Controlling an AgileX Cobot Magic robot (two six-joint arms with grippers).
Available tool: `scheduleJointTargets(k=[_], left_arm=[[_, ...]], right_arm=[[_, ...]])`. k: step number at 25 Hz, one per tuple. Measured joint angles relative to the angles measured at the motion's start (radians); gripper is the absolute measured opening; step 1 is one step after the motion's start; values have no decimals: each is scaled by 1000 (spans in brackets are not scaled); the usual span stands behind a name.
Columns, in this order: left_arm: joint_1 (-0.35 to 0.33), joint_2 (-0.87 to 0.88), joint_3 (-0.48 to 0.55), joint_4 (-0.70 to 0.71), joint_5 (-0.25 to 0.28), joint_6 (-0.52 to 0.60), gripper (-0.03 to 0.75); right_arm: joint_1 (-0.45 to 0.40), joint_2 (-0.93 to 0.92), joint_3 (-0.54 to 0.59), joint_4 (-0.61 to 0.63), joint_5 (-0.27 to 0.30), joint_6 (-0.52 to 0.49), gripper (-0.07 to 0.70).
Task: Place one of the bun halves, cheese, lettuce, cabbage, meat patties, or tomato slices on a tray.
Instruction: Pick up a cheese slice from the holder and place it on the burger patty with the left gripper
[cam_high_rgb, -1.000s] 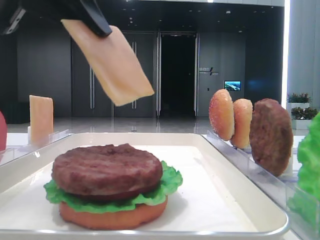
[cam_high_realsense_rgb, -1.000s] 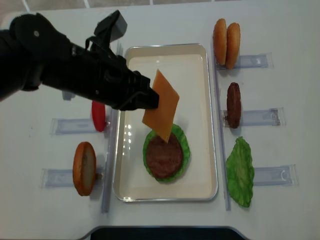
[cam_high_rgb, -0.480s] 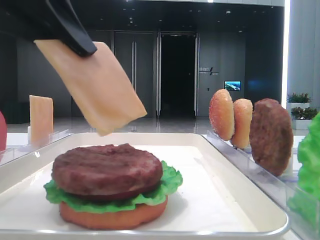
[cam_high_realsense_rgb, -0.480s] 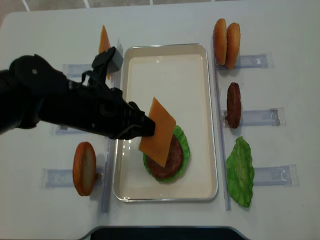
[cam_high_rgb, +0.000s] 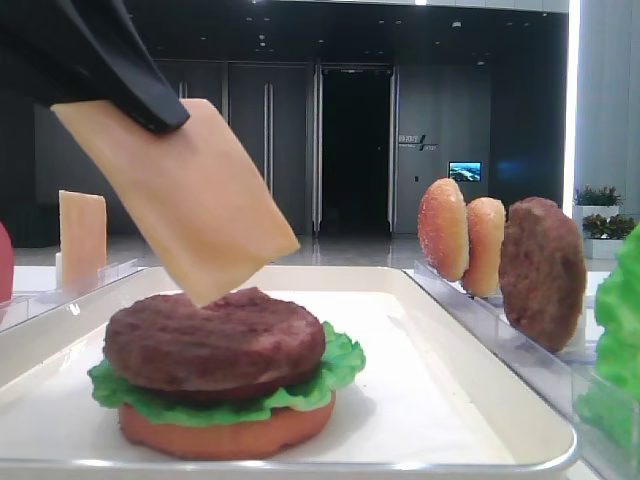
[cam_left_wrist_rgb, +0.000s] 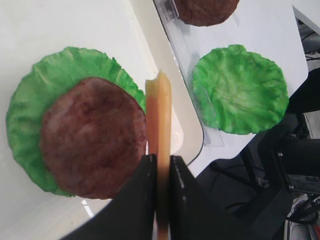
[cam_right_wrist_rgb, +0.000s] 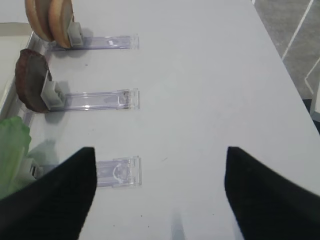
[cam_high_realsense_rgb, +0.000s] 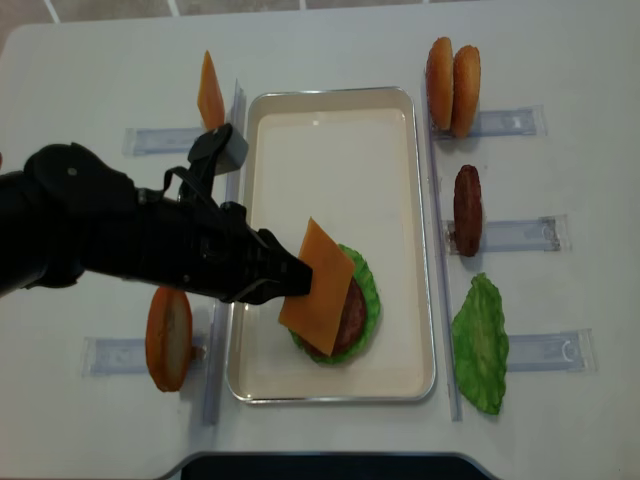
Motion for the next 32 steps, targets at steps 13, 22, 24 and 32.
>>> scheduleJointTargets(k=[13,22,24,32], left_arm=[[0,2,8,-92,-22,81,33],[0,23,8,-106,-12,94,33],[0,23,8,-109,-10,100,33],[0,51,8,-125,-1,105,33]], right_arm=[[0,0,0,0,0,0,535],[0,0,0,0,0,0,535],[0,0,0,0,0,0,535],[0,0,0,0,0,0,535]])
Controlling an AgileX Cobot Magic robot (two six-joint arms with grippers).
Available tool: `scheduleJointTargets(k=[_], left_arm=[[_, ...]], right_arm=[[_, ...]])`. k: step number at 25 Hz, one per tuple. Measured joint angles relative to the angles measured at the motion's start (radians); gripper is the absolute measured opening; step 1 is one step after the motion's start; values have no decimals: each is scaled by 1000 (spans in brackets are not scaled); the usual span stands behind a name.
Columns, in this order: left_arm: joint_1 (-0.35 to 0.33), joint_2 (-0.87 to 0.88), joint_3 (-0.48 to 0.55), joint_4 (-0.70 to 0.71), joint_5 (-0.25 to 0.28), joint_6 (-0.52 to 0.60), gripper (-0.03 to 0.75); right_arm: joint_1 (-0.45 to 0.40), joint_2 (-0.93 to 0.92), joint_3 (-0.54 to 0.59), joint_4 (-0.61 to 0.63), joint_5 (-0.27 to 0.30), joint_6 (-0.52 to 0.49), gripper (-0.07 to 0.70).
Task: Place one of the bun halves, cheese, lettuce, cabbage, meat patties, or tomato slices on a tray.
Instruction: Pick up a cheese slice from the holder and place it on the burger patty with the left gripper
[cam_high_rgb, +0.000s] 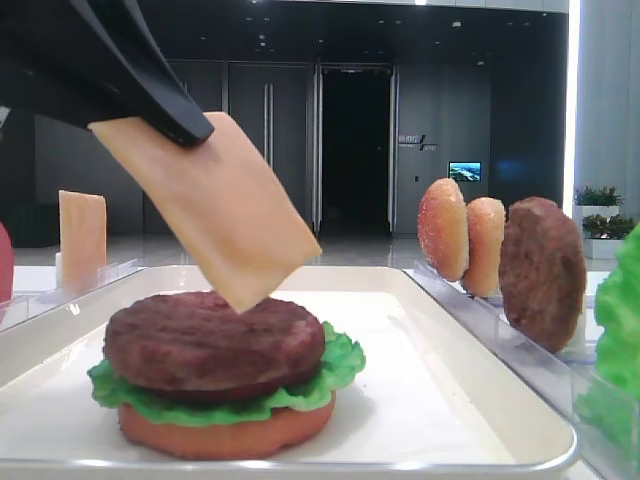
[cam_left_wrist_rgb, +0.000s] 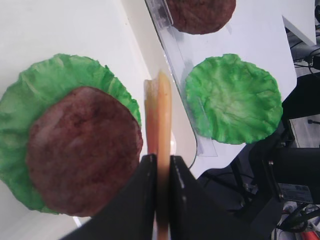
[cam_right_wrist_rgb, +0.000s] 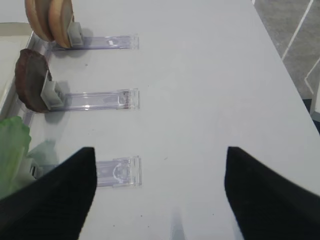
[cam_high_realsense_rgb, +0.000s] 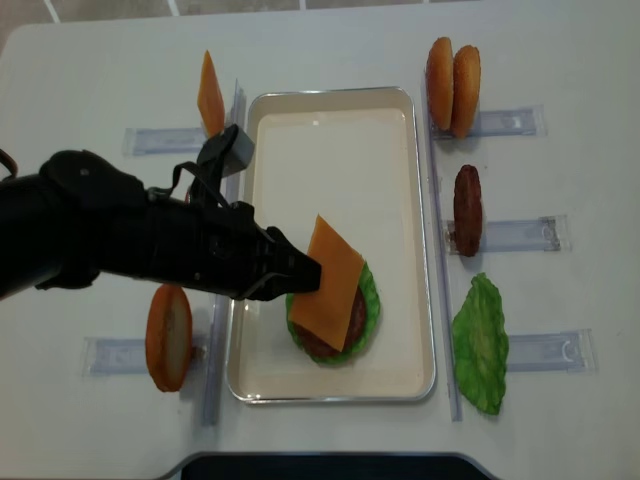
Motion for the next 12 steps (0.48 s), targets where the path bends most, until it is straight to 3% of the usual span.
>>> scheduleJointTargets(k=[12], left_arm=[[0,8,0,-4,2,0,33]], right_arm=[[0,0,0,0,0,0,535]])
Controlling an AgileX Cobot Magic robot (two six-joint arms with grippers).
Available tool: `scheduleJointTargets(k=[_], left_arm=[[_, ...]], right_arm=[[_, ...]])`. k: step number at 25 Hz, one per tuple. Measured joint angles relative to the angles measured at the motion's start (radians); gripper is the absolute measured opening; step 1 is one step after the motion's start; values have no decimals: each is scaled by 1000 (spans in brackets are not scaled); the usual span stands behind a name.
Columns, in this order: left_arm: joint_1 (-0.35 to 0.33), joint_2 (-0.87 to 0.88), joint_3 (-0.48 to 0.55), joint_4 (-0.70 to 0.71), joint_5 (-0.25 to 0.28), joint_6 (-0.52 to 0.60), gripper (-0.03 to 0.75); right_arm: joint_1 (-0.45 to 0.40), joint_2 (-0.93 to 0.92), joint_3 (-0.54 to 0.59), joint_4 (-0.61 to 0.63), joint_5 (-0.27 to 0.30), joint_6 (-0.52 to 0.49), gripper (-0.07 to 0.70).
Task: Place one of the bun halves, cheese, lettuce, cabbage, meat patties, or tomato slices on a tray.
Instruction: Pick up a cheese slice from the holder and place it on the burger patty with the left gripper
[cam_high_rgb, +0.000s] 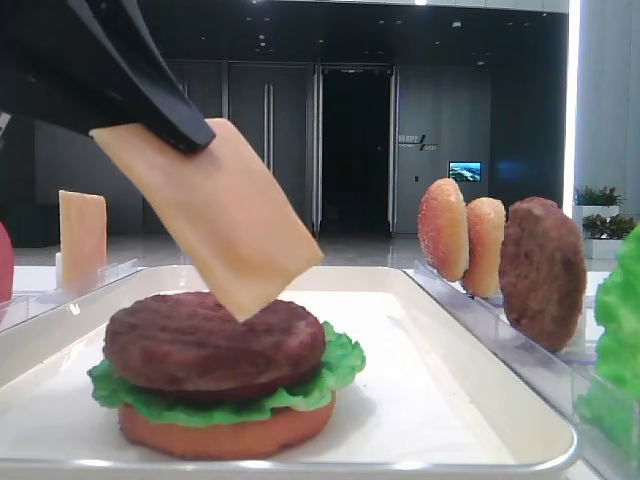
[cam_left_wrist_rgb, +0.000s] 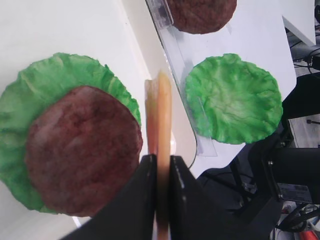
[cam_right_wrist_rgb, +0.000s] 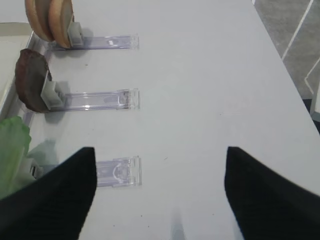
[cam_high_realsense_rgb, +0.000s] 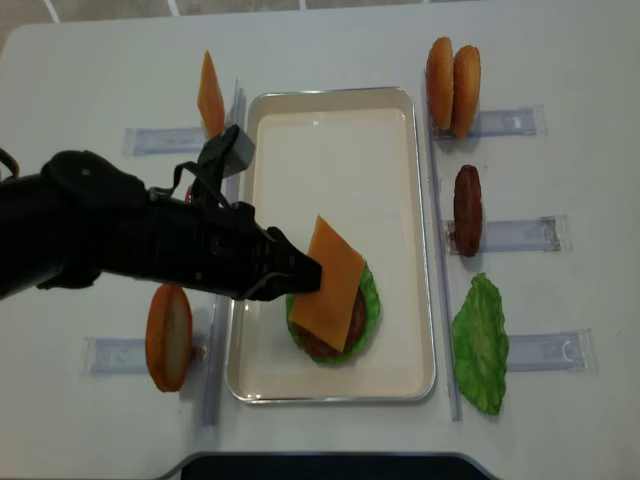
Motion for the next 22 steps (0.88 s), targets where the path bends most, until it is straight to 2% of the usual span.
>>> scheduleJointTargets(k=[22], left_arm=[[0,22,0,25,-3,0,33]], right_arm=[[0,0,0,0,0,0,535]])
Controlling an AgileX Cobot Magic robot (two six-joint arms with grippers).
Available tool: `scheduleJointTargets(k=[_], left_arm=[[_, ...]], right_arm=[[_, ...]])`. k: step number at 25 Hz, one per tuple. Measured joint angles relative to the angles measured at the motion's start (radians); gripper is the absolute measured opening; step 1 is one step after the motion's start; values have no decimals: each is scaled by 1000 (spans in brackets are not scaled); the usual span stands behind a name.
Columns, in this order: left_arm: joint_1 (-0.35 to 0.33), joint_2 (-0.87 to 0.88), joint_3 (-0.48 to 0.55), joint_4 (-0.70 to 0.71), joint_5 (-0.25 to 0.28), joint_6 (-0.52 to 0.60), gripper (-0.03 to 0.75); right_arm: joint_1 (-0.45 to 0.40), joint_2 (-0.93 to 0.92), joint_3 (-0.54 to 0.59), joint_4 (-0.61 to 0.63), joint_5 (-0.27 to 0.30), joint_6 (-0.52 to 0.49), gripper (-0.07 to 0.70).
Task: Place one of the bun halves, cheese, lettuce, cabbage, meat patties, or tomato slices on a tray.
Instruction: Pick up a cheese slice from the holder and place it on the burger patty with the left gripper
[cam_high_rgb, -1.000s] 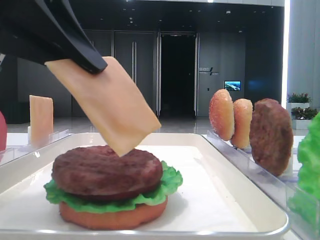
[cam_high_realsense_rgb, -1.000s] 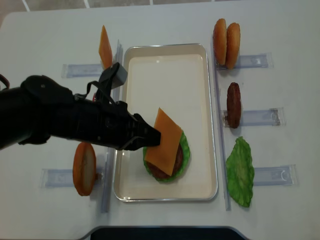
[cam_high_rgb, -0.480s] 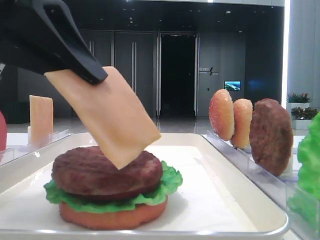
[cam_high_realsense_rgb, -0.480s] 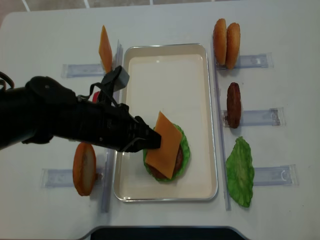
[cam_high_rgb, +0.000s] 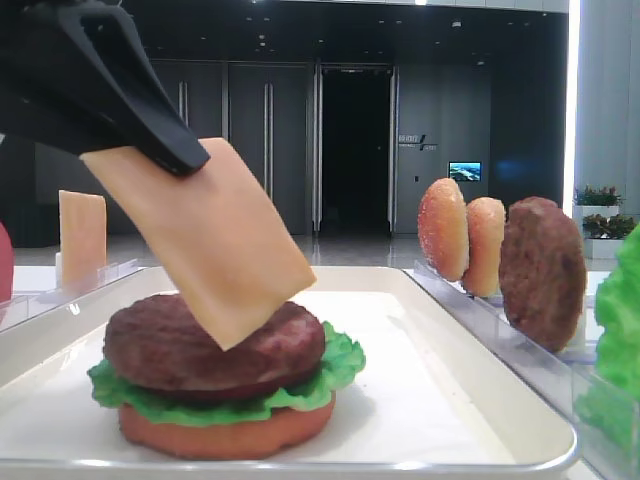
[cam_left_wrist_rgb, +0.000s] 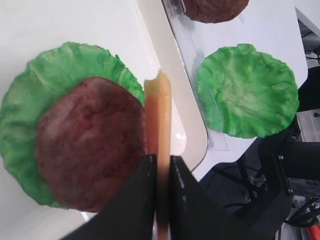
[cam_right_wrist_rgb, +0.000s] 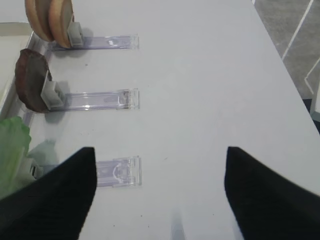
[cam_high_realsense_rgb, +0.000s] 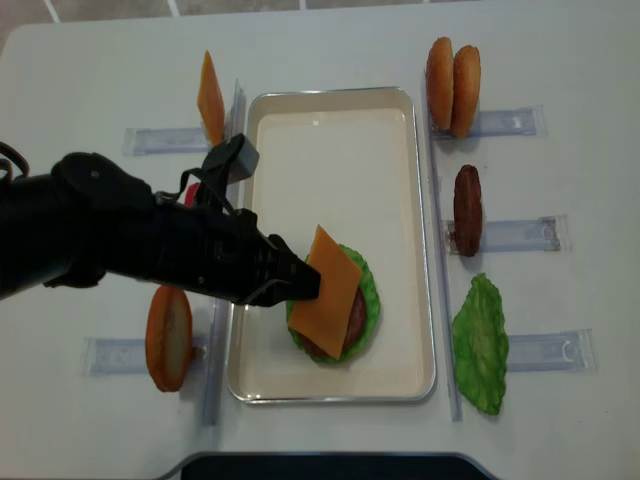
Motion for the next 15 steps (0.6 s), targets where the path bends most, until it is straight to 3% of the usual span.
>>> scheduleJointTargets(k=[8,15], left_arm=[[0,0,0,8,-15,0,51],[0,0,0,13,-25,0,230]], right_arm=[[0,0,0,0,0,0,535],[0,0,0,0,0,0,535]])
